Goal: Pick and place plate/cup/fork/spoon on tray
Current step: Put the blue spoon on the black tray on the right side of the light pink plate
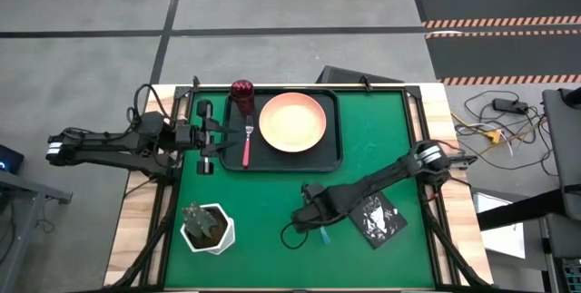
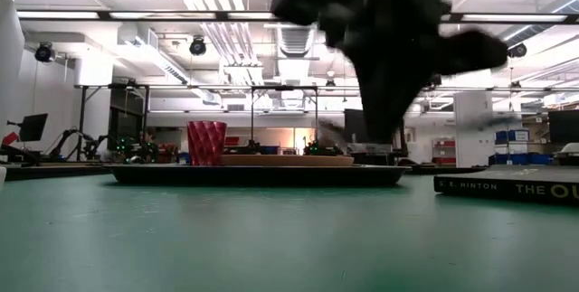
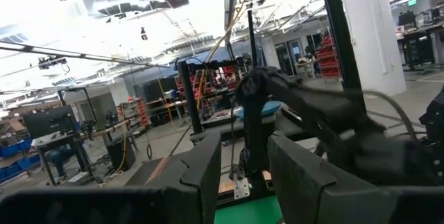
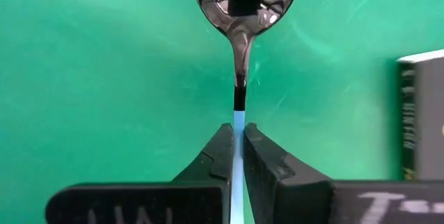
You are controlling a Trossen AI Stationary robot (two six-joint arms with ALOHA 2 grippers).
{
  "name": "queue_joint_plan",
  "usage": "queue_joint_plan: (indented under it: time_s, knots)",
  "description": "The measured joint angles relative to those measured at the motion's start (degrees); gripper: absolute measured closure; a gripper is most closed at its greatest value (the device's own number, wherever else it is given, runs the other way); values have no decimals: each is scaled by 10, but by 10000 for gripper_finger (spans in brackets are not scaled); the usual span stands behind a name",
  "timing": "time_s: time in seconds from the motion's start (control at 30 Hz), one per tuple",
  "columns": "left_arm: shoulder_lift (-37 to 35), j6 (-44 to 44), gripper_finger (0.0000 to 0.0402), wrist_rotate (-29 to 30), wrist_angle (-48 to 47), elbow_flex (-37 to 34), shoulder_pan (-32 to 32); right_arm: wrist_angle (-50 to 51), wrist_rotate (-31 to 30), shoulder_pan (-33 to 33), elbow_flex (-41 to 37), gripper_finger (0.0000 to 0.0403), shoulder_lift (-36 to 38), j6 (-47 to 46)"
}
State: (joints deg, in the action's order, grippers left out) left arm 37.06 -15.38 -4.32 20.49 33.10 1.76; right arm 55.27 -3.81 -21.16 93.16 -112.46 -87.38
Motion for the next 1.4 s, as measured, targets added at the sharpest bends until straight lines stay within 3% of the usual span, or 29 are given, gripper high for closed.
queue_joint_plan:
  time_s: [0.33,0.7,0.9,1.13,1.4]
  knots:
    - [-1,0,301,0,0,0,0,86,-39,72,0,392,95,4]
    - [-1,0,301,0,0,0,0,97,-18,280,0,391,125,163]
    - [-1,0,301,0,0,-1,0,87,35,374,-16,391,122,222]
    - [-9,0,301,0,0,-4,0,73,46,429,-56,391,122,240]
    - [-16,0,301,0,0,-6,0,-21,70,469,-130,392,122,246]
